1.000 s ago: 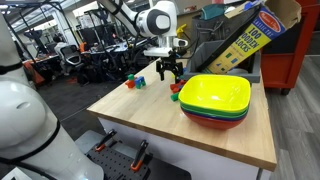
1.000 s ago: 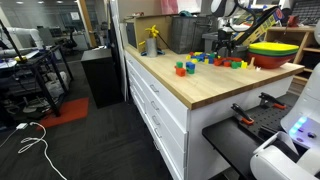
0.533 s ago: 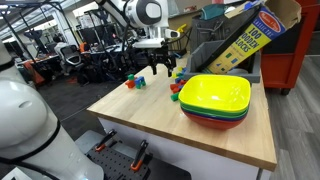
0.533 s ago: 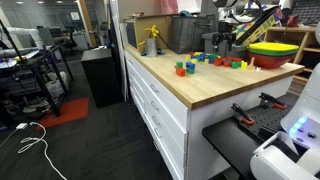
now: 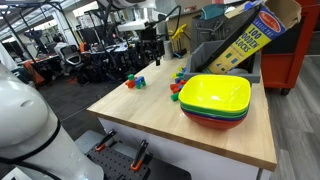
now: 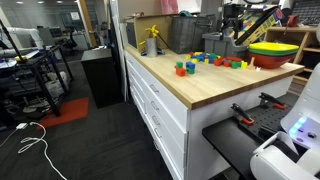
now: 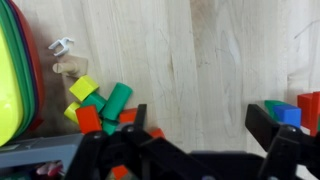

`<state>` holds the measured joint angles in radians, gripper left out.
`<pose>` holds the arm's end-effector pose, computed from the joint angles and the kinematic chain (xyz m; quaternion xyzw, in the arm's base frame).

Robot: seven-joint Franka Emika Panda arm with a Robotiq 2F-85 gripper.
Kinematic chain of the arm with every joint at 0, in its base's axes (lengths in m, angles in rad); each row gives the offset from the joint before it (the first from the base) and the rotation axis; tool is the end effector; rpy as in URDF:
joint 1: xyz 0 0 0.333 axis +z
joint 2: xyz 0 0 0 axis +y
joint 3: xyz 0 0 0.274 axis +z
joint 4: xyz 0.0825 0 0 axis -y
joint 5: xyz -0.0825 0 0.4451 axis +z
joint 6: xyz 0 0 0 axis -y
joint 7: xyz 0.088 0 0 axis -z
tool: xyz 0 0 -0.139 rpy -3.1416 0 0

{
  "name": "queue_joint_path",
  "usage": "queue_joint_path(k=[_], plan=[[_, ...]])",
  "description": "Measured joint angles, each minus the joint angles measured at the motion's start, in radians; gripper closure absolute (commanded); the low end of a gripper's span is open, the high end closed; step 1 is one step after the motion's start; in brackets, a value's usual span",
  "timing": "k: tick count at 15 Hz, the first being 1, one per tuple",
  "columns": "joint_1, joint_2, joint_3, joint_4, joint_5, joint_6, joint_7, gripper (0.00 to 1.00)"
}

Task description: Pick a green block from the stack and place it on top of the orange block on the far left of the table

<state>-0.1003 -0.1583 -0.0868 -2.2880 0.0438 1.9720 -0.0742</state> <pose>0.5163 -0.0925 0.2992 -0.9944 0.0652 0.0750 0.0363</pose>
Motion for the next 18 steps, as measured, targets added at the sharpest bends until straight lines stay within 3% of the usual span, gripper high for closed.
queue_joint_path(k=[7,18], plan=[[0.017,-0.137,0.018,0.003,0.000,-0.105,0.042,0.00],[0.035,-0.219,0.026,0.057,0.035,-0.211,0.042,0.00]])
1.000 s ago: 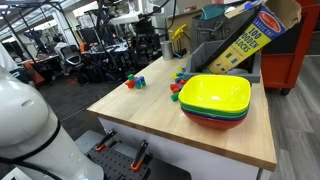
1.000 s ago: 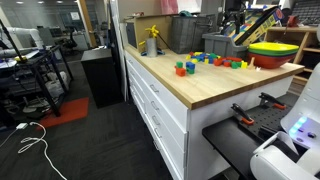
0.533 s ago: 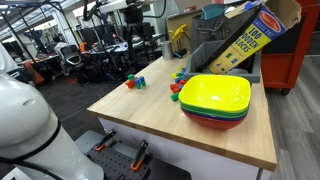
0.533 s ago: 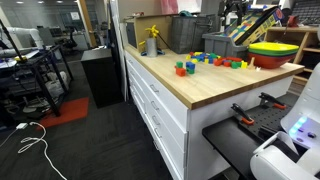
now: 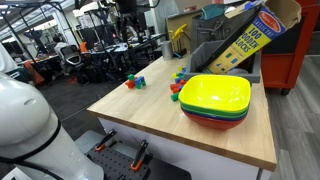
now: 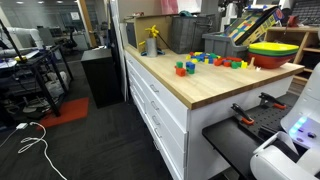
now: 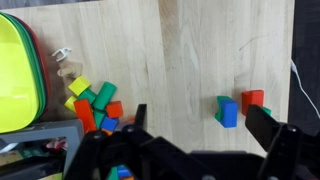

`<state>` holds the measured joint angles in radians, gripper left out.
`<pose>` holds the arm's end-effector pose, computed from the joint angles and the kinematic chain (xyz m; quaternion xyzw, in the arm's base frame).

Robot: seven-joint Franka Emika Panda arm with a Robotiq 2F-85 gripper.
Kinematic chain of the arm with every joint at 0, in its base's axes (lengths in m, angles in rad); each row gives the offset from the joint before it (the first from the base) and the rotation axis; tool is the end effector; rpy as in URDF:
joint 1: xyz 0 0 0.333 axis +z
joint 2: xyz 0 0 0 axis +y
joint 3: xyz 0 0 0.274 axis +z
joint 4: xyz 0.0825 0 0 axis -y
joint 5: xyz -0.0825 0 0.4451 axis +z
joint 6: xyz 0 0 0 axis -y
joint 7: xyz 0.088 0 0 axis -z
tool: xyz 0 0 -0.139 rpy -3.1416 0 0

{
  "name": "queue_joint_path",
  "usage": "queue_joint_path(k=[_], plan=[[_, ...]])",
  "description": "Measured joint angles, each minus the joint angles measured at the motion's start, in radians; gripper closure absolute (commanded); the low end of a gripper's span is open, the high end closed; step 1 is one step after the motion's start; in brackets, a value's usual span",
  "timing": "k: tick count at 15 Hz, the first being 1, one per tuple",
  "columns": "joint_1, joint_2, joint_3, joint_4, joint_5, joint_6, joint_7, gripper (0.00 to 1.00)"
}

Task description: Pick a green block from the stack and place it on top of the orange block on the far left of the table

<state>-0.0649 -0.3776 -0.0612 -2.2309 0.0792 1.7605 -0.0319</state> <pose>0.4982 -0.0536 0.4269 -0.9962 0.0536 0.0428 0.0532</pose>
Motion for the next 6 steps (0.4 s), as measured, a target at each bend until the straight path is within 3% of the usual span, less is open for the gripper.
queue_joint_path(k=[6], plan=[[0.013,-0.032,0.001,0.014,0.037,-0.012,0.004,0.00]])
